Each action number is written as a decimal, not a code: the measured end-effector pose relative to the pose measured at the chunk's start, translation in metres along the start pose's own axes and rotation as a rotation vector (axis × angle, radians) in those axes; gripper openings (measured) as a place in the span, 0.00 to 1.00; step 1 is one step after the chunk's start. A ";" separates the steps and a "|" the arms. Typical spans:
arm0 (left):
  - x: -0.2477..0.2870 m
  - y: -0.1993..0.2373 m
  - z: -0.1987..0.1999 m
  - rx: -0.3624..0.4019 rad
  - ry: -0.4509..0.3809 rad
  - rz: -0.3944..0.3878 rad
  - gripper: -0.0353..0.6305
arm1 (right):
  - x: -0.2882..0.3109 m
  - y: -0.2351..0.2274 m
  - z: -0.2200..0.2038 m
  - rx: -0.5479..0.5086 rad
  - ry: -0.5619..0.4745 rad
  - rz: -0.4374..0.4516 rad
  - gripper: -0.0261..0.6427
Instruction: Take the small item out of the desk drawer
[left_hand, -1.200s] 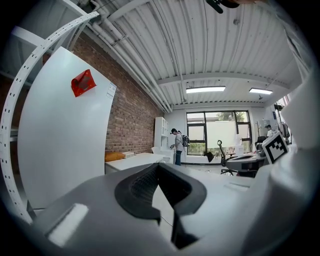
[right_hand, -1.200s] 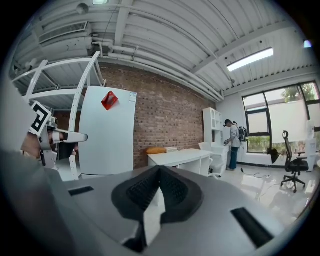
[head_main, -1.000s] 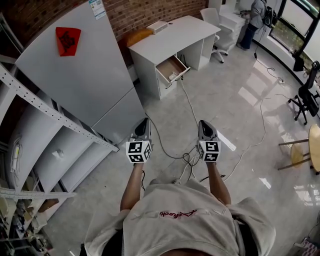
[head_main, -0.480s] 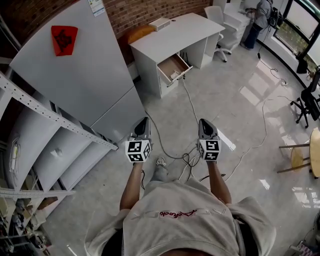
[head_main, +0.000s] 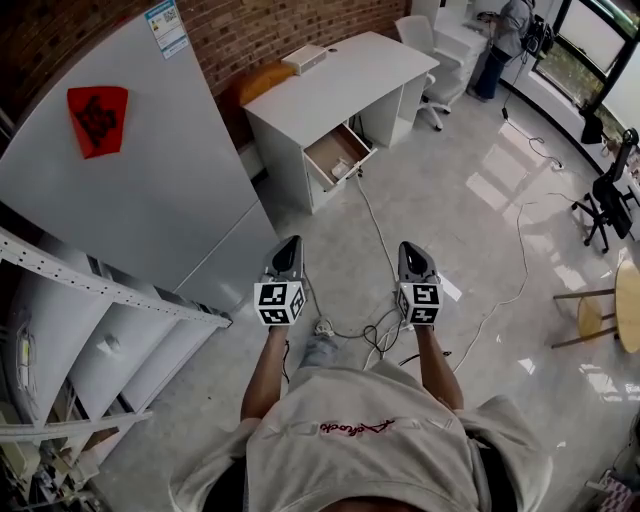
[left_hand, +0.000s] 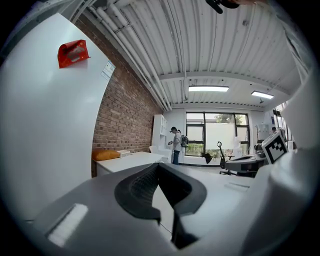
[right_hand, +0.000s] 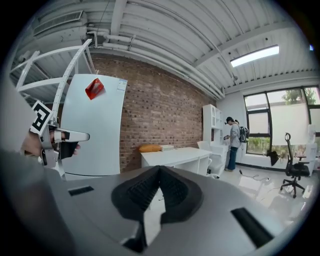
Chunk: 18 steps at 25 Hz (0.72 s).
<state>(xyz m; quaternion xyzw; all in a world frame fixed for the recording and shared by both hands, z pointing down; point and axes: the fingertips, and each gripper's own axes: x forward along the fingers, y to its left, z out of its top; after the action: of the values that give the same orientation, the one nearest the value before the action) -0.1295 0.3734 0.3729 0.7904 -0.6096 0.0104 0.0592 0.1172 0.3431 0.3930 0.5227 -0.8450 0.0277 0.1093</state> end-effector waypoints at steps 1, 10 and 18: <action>0.010 0.006 0.004 0.001 -0.004 -0.007 0.07 | 0.010 -0.002 0.006 -0.002 -0.006 -0.007 0.06; 0.077 0.068 0.030 0.000 -0.027 -0.027 0.07 | 0.091 0.001 0.040 -0.011 -0.021 -0.022 0.06; 0.126 0.116 0.031 -0.012 -0.019 -0.045 0.07 | 0.158 0.004 0.055 -0.007 -0.025 -0.037 0.06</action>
<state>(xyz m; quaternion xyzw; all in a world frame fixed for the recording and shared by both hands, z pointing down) -0.2103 0.2195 0.3623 0.8037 -0.5921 -0.0021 0.0584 0.0374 0.1976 0.3738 0.5381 -0.8367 0.0159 0.1011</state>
